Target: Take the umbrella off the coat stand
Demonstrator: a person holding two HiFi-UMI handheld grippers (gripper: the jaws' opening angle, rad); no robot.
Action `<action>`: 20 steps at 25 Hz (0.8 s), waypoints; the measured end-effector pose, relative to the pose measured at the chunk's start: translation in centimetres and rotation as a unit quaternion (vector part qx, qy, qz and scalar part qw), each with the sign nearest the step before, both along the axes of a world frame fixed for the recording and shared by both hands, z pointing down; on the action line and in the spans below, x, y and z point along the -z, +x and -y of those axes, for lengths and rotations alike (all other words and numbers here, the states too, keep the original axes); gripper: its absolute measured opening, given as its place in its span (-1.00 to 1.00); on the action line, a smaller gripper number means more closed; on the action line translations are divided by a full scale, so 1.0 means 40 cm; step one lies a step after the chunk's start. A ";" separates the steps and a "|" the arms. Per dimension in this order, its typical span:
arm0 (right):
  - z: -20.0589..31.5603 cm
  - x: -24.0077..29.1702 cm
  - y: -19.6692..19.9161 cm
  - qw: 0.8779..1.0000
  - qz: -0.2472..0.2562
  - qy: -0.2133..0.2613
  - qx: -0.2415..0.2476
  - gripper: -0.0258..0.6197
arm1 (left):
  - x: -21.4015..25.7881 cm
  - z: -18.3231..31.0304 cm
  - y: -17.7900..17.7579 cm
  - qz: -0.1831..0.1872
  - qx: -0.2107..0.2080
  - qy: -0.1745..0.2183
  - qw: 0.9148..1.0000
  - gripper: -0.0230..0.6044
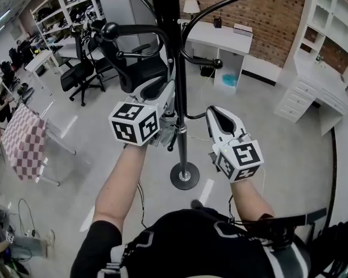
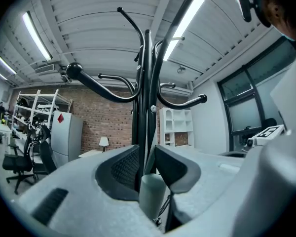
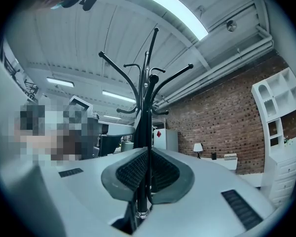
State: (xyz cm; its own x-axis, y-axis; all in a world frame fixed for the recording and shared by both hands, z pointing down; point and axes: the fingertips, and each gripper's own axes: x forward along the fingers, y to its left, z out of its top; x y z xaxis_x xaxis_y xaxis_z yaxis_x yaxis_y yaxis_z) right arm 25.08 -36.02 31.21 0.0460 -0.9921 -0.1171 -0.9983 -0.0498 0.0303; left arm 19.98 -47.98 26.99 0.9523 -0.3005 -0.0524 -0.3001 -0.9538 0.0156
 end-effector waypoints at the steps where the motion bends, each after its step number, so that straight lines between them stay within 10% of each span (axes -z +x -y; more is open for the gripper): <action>1: -0.001 -0.004 0.002 1.000 0.000 -0.001 0.001 -0.90 | -0.001 -0.001 0.000 -0.001 -0.003 0.002 1.000 -0.62; 20: 0.003 -0.030 0.006 1.000 0.001 -0.009 0.000 -0.90 | -0.005 -0.015 0.007 -0.014 -0.075 0.031 0.997 -0.76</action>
